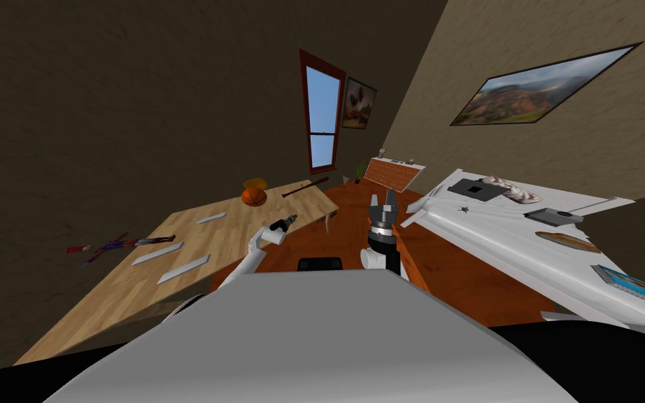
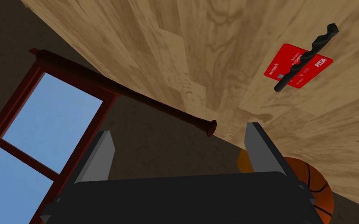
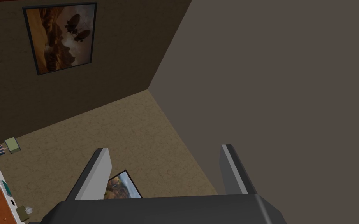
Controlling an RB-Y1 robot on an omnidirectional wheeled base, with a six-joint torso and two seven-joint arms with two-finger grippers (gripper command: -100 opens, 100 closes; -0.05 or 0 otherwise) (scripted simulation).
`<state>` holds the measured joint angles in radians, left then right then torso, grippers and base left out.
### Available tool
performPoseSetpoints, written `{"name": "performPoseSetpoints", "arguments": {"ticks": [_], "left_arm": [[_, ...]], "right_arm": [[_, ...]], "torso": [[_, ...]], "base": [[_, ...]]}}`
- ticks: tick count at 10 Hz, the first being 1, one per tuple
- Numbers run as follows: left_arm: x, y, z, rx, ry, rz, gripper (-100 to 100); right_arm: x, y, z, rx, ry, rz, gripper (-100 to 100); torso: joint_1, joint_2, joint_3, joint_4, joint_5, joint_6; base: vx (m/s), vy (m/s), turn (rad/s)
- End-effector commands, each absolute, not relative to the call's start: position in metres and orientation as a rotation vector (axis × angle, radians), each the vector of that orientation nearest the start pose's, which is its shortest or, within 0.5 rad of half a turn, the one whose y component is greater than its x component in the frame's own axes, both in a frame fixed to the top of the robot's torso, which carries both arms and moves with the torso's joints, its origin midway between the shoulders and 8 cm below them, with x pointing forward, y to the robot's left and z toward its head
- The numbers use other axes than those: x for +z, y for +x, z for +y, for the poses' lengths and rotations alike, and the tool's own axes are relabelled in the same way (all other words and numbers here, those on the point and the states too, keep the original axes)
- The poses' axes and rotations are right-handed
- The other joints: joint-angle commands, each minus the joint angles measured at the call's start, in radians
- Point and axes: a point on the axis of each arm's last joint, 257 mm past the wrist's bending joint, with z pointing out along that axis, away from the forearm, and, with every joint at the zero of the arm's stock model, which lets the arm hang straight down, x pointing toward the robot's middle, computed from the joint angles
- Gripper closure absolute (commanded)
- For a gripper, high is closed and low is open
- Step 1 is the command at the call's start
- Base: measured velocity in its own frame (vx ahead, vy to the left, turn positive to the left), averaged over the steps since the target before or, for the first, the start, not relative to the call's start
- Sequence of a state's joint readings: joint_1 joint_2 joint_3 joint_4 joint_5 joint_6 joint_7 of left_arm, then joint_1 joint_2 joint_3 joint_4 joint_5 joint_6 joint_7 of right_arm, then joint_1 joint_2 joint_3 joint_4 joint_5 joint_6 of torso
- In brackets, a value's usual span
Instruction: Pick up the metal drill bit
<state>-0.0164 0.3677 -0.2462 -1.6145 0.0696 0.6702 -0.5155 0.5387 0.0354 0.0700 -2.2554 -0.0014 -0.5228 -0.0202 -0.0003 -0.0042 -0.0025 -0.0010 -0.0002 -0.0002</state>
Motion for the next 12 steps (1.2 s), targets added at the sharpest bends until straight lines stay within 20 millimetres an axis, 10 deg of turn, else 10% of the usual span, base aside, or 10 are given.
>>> {"name": "performPoseSetpoints", "arguments": {"ticks": [1, 12], "left_arm": [[-0.398, 0.474, 0.266, -0.318, -0.738, 2.222, -100], [-0.48, 0.404, 0.333, 0.024, -0.78, 2.548, -100]], "right_arm": [[0.006, 0.345, -0.265, 1.369, 0.73, 0.599, 0], [0.006, 0.345, -0.265, 1.369, 0.73, 0.599, 0]], "torso": [[0.0, 0.0, 0.0, 0.0, 0.0, 0.0], [0.0, 0.0, 0.0, 0.0, 0.0, 0.0]], "base": [[0.085, -0.017, -0.04], [0.067, -0.002, -0.024]]}}
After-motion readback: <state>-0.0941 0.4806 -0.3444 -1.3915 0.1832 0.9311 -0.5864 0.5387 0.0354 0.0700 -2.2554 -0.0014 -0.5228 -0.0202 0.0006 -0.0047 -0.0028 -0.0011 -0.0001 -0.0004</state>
